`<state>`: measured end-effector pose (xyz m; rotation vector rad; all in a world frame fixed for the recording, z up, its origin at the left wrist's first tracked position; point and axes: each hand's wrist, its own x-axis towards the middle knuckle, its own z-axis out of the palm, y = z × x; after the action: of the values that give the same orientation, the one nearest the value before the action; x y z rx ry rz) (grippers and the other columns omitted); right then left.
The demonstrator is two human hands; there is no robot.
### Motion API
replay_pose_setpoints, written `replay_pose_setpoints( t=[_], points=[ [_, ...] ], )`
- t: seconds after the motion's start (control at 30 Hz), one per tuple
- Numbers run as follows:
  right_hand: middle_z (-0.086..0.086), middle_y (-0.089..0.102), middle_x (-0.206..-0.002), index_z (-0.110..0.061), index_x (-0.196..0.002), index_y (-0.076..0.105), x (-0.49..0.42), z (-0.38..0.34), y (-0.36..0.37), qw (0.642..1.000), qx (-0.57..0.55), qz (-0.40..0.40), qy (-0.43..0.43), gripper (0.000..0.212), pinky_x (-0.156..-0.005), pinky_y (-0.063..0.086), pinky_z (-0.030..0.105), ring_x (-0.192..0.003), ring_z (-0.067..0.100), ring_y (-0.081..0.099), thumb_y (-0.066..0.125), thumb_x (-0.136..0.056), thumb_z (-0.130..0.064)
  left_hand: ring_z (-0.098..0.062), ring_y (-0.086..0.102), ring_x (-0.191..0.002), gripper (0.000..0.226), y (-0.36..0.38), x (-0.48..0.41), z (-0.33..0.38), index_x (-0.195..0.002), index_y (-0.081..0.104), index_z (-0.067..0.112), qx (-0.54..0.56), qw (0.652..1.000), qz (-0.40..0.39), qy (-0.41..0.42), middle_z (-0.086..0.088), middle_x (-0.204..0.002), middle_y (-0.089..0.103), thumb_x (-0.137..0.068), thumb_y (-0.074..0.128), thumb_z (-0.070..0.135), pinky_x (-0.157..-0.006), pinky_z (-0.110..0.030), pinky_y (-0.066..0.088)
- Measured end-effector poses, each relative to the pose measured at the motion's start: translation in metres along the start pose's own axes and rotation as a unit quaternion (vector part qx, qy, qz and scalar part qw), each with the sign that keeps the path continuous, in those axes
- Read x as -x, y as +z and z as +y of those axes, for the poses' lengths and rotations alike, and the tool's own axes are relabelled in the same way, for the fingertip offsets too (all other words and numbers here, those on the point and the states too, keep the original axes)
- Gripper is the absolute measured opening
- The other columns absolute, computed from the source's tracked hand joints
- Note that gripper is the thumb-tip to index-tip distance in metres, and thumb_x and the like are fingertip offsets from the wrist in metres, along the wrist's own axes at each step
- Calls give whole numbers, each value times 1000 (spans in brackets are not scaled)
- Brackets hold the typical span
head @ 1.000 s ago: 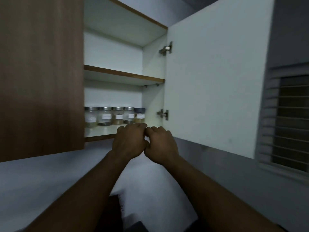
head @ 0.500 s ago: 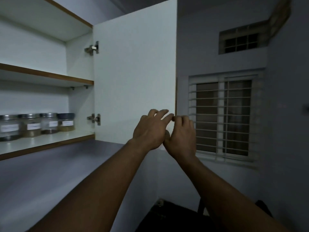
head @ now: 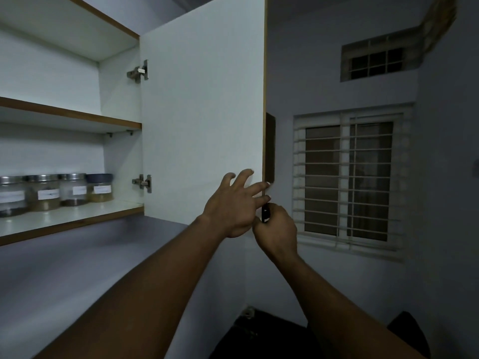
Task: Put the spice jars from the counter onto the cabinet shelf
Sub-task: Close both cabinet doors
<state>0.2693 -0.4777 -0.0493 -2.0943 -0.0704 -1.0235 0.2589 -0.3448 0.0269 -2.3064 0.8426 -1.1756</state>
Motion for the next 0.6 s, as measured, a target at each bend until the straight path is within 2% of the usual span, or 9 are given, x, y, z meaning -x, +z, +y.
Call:
replay_pose_setpoints(
  t=[0.07, 0.13, 0.2, 0.27, 0.33, 0.4, 0.47, 0.53, 0.6],
  points=[
    [-12, 63, -88, -27, -102, 61, 7, -14, 2, 999, -35, 21, -18, 32, -61, 41, 22, -74, 7, 59, 53, -82, -51, -30, 32, -145, 46, -9, 12, -7, -133, 64, 35, 20, 999, 43, 6, 4, -152, 50, -90, 47, 44, -112, -53, 28],
    [-13, 61, -79, -30, -94, 57, 16, -28, 5, 996, -70, 34, -37, 28, -58, 44, 23, -68, 5, 59, 47, -85, -55, -28, 39, -139, 46, -20, 25, -15, -125, 69, 34, 28, 996, 88, 6, 4, -145, 57, -92, 40, 45, -109, -50, 31],
    [-12, 62, -75, -30, -92, 58, 30, -42, 10, 992, -94, 47, -62, 30, -57, 46, 25, -65, 4, 59, 43, -93, -55, -29, 41, -136, 47, -31, 39, -25, -125, 69, 31, 17, 992, 127, -2, 2, -147, 54, -97, 36, 48, -106, -49, 32],
    [-14, 60, -69, -29, -86, 59, 46, -58, 14, 985, -123, 67, -100, 35, -54, 43, 22, -60, 4, 58, 40, -97, -56, -30, 39, -137, 46, -40, 54, -36, -128, 66, 30, 5, 987, 159, -19, 1, -153, 48, -99, 37, 51, -103, -49, 34],
    [-16, 60, -68, -29, -84, 61, 62, -75, 20, 973, -159, 79, -147, 30, -51, 41, 18, -60, 4, 58, 46, -101, -49, -32, 39, -137, 45, -50, 69, -48, -128, 65, 27, -1, 982, 185, -43, -1, -156, 43, -99, 40, 51, -101, -49, 36],
    [-19, 63, -77, -27, -90, 66, 79, -94, 30, 961, -192, 66, -186, 24, -55, 43, 14, -67, 1, 61, 53, -101, -43, -34, 40, -135, 41, -60, 87, -60, -122, 68, 25, 5, 973, 213, -86, 0, -156, 42, -98, 45, 50, -98, -47, 40],
    [-21, 68, -93, -26, -107, 70, 93, -117, 43, 952, -221, 38, -209, 25, -63, 47, 10, -81, -4, 64, 57, -97, -46, -32, 41, -132, 36, -68, 110, -72, -117, 69, 23, 21, 961, 242, -134, 3, -157, 41, -97, 49, 46, -94, -40, 43],
    [-19, 70, -106, -27, -122, 67, 104, -142, 58, 942, -253, 13, -220, 35, -71, 54, 15, -93, -3, 65, 59, -94, -48, -28, 43, -127, 32, -78, 136, -84, -115, 70, 23, 29, 954, 251, -163, 6, -158, 38, -95, 52, 41, -84, -32, 46],
    [-20, 68, -110, -29, -128, 62, 112, -167, 72, 933, -274, -3, -233, 39, -74, 57, 21, -95, 0, 65, 61, -94, -48, -23, 47, -118, 30, -90, 162, -96, -114, 71, 22, 14, 955, 239, -173, 7, -158, 38, -95, 54, 38, -77, -29, 46]
  ],
)
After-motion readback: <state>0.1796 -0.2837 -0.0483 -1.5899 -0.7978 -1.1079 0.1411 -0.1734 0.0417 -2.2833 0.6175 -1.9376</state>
